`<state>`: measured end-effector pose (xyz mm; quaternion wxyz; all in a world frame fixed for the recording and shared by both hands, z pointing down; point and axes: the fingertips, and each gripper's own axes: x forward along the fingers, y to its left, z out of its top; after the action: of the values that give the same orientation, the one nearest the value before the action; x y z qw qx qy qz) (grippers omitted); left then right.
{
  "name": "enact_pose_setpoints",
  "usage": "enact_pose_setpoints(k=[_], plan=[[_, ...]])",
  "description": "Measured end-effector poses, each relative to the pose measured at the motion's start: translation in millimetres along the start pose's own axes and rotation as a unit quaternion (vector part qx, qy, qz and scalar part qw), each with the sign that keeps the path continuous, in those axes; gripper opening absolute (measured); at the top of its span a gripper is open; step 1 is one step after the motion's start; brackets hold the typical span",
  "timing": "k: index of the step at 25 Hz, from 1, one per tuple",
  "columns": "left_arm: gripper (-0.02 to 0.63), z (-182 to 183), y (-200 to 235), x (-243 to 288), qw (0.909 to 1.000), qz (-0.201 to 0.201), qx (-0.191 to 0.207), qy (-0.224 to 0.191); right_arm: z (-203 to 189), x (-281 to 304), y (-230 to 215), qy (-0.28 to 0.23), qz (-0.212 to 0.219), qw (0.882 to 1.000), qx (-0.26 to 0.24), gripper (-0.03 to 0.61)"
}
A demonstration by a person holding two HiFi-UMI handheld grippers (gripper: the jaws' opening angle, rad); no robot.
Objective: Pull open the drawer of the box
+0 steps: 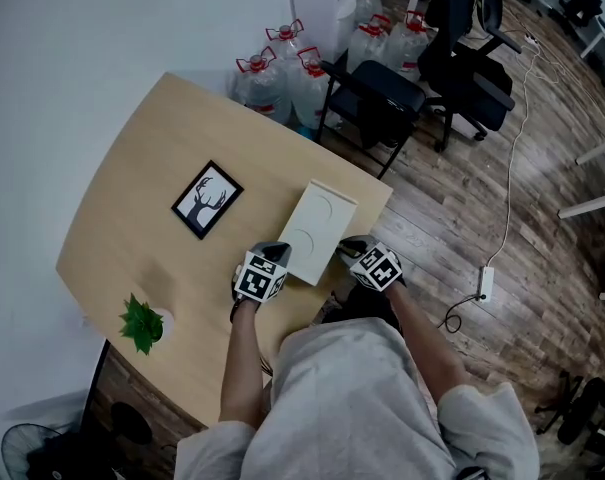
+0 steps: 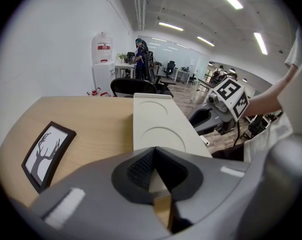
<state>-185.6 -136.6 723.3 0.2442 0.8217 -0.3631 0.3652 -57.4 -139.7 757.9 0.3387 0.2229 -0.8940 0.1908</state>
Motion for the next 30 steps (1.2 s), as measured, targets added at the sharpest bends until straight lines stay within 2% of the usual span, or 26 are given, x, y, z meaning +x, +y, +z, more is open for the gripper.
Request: enact_pose_setpoints(k=[30], plan=[[0.052,-0.2,2.9,1.3,0.9999,0.011,-0.003,-0.001,-8.5,-8.8,-1.6,0.003,0.001,1.000,-0.003,0.069]])
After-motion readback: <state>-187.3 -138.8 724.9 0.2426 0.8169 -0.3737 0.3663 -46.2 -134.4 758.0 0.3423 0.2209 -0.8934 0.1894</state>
